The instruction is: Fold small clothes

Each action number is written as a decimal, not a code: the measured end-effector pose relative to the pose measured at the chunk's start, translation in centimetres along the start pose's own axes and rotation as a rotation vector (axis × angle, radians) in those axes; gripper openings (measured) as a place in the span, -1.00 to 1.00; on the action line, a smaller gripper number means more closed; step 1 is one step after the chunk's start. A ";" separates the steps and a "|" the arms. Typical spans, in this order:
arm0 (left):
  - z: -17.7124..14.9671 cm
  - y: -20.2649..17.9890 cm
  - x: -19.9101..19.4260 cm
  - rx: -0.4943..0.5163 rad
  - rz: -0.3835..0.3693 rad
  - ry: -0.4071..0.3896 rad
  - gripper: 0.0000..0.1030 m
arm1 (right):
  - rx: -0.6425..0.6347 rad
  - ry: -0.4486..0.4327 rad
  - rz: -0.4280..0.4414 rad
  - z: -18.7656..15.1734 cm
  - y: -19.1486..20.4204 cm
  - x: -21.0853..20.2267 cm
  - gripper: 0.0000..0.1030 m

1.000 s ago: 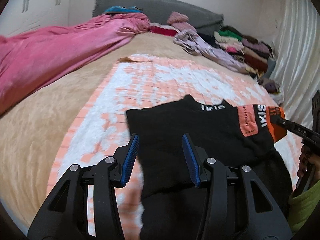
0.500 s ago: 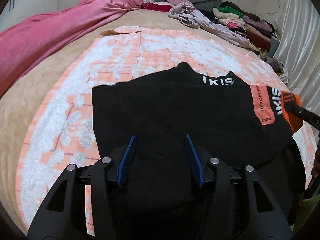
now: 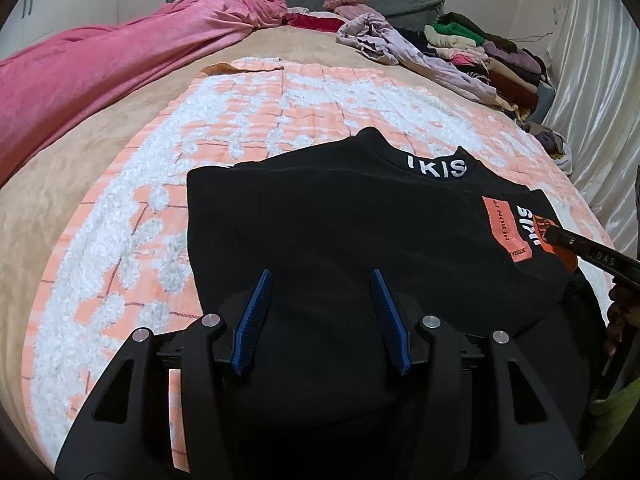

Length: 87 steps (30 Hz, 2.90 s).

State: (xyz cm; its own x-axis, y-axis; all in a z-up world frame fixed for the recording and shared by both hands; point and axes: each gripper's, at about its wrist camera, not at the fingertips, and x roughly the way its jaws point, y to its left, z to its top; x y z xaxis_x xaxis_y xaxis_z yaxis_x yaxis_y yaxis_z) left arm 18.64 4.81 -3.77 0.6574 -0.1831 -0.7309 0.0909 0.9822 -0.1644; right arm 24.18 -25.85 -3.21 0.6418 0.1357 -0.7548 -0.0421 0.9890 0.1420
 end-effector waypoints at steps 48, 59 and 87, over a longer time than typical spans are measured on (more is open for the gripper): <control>-1.4 0.4 -2.1 0.014 0.011 -0.028 -0.11 | 0.016 -0.028 0.114 1.5 0.1 -1.4 -0.11; -1.6 0.4 -2.1 0.015 0.011 -0.031 -0.11 | -0.024 0.003 0.190 1.3 0.7 1.3 -0.86; -1.5 0.6 -5.1 0.015 0.018 -0.098 -0.03 | -0.130 -0.078 0.095 -1.1 3.7 -4.4 -0.15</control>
State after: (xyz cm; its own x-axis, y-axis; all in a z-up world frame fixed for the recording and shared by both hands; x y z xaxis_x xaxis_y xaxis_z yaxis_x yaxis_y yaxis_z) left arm 14.19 6.25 -1.10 0.7290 -0.1616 -0.6652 0.0896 0.9859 -0.1414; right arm 20.36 -22.70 0.00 0.6878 0.2289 -0.6889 -0.2006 0.9720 0.1227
